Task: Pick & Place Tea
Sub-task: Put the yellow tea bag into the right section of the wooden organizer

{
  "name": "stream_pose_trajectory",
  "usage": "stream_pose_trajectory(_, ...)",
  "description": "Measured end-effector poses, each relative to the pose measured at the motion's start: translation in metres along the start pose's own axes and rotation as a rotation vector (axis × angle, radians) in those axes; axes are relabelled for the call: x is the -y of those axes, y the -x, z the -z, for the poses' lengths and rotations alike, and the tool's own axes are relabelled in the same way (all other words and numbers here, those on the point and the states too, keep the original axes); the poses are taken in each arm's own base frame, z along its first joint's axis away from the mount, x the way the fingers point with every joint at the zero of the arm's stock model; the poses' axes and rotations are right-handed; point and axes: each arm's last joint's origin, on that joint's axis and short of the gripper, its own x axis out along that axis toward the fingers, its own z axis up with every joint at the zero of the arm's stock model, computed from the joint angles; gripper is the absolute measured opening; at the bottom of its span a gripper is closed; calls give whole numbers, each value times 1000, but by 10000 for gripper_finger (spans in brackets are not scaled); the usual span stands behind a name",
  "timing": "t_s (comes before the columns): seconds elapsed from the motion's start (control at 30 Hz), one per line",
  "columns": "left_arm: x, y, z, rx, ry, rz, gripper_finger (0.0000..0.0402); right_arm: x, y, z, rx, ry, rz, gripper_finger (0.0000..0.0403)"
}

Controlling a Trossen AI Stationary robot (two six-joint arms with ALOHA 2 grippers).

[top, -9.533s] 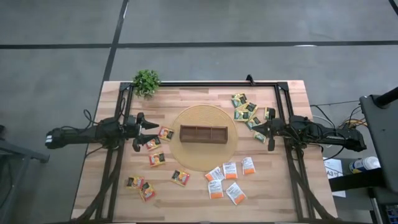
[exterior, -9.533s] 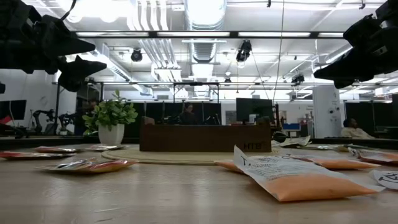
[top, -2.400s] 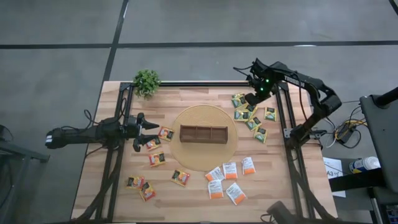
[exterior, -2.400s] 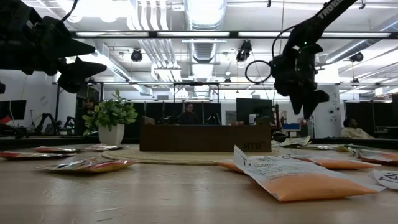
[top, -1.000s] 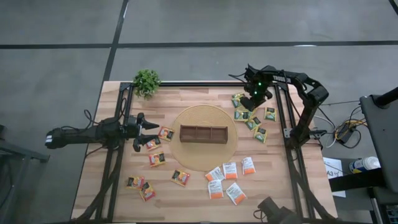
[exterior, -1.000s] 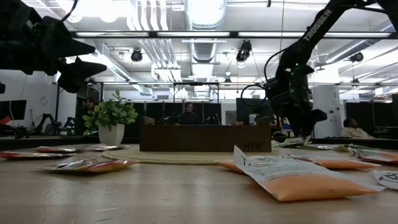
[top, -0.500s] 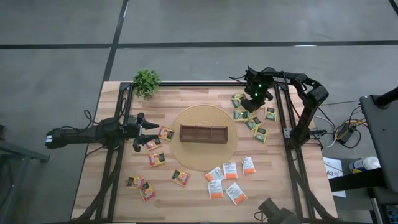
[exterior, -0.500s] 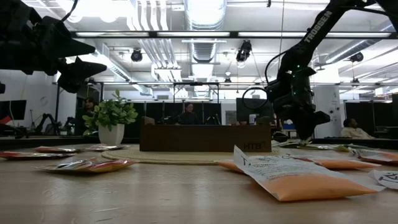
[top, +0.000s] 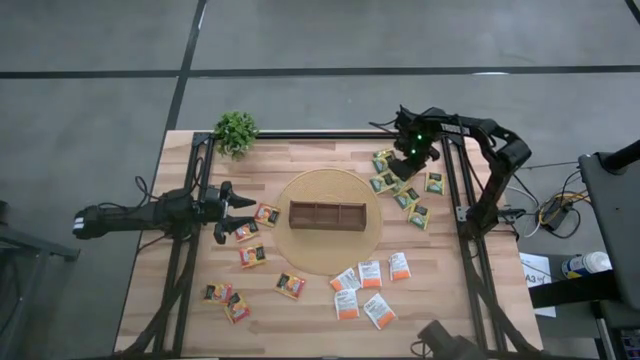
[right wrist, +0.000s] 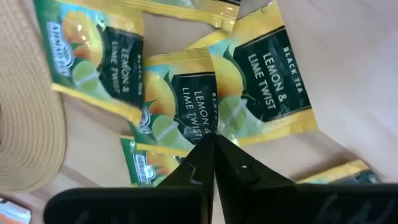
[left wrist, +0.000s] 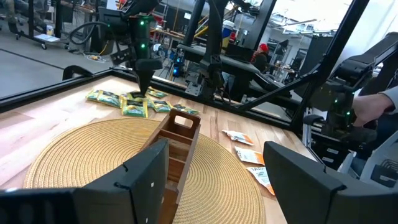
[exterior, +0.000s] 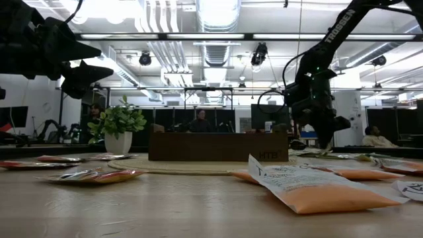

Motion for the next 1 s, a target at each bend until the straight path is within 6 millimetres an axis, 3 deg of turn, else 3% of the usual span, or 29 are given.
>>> stream_pose_trajectory(0.3, 0, 0, 0, 0, 0, 0, 257, -11, 36, 21, 118, 39, -6, 8)
stream_pose_trajectory(0.63, 0, 0, 0, 0, 0, 0, 257, -33, 76, 61, 250, 201, -10, 8)
stream_pose_trajectory(1.0, 0, 0, 0, 0, 0, 0, 257, -85, 100, 95, 329, 465, -32, 8)
